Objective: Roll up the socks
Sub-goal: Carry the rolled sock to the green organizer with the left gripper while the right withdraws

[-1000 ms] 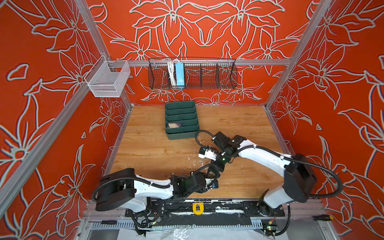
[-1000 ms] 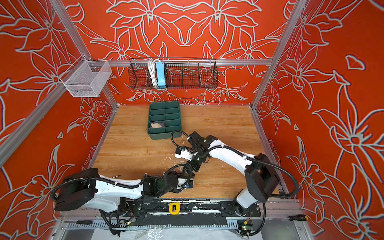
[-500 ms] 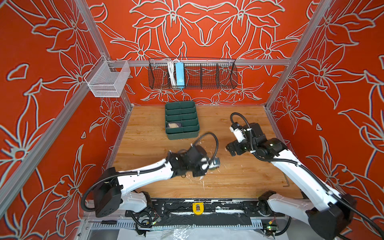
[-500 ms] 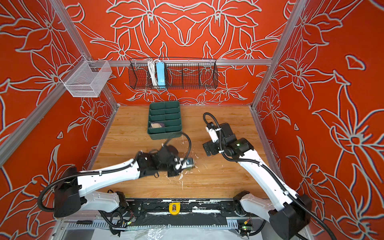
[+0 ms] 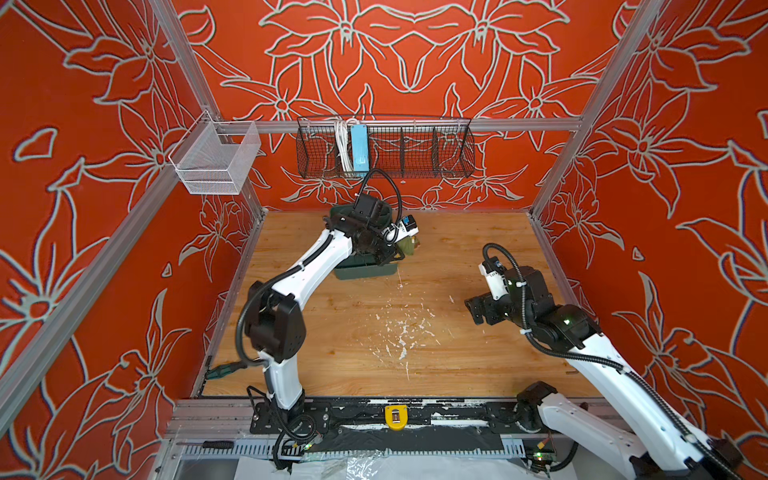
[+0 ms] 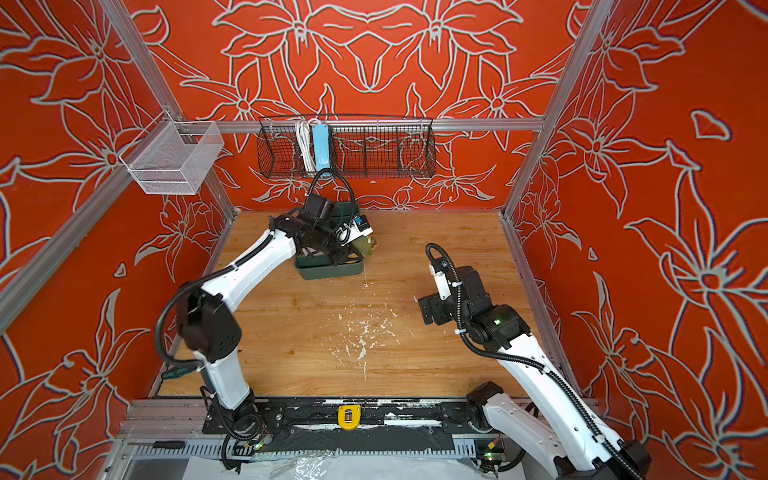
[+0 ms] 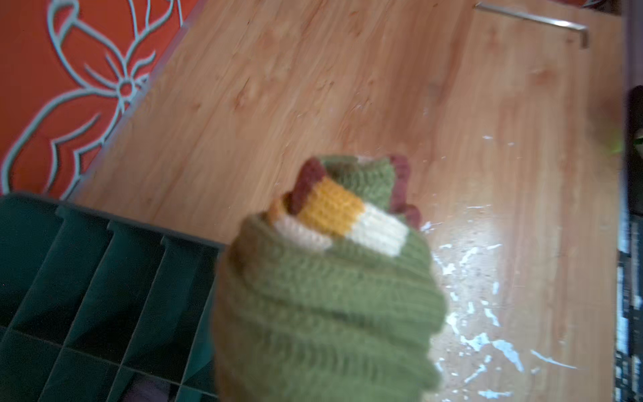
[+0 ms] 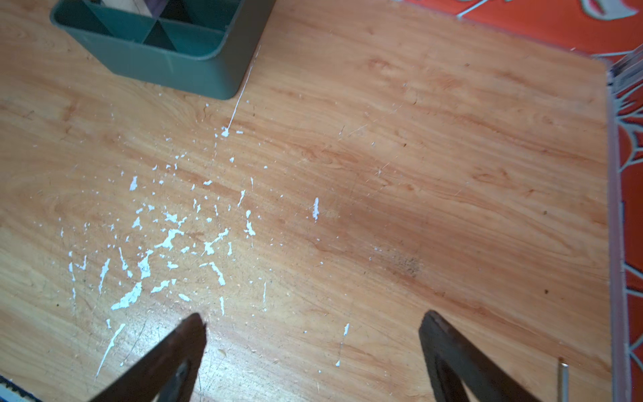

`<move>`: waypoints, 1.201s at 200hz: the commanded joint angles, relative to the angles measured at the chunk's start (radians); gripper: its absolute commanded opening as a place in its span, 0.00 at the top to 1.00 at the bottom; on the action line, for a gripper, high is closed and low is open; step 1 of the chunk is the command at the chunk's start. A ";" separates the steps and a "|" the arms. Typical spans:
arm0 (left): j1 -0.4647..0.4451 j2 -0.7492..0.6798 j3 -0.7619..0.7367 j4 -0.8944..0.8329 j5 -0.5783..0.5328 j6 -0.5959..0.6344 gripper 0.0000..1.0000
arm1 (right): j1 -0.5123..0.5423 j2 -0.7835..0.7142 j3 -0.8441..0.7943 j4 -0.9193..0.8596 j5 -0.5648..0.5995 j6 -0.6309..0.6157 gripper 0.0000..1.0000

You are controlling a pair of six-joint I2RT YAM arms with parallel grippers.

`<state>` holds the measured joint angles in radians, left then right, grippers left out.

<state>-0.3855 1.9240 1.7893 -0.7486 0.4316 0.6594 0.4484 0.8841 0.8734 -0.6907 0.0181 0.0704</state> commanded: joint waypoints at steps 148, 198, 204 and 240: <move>0.096 0.340 0.051 0.163 -0.188 0.324 1.00 | 0.001 0.117 -0.040 0.121 -0.133 0.112 0.02; 0.097 0.404 0.136 -0.001 -0.289 0.367 1.00 | 0.001 0.125 -0.055 0.126 -0.182 0.130 0.02; 0.098 0.409 0.141 -0.016 -0.293 0.376 1.00 | 0.001 0.118 -0.058 0.123 -0.182 0.128 0.02; 0.074 0.422 0.153 -0.075 -0.317 0.418 1.00 | 0.000 0.072 -0.081 0.115 -0.174 0.127 0.02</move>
<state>-0.2951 2.2978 1.9572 -0.6304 0.1387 1.0237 0.4484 0.9951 0.8131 -0.5716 -0.1436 0.1703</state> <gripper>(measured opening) 0.229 0.980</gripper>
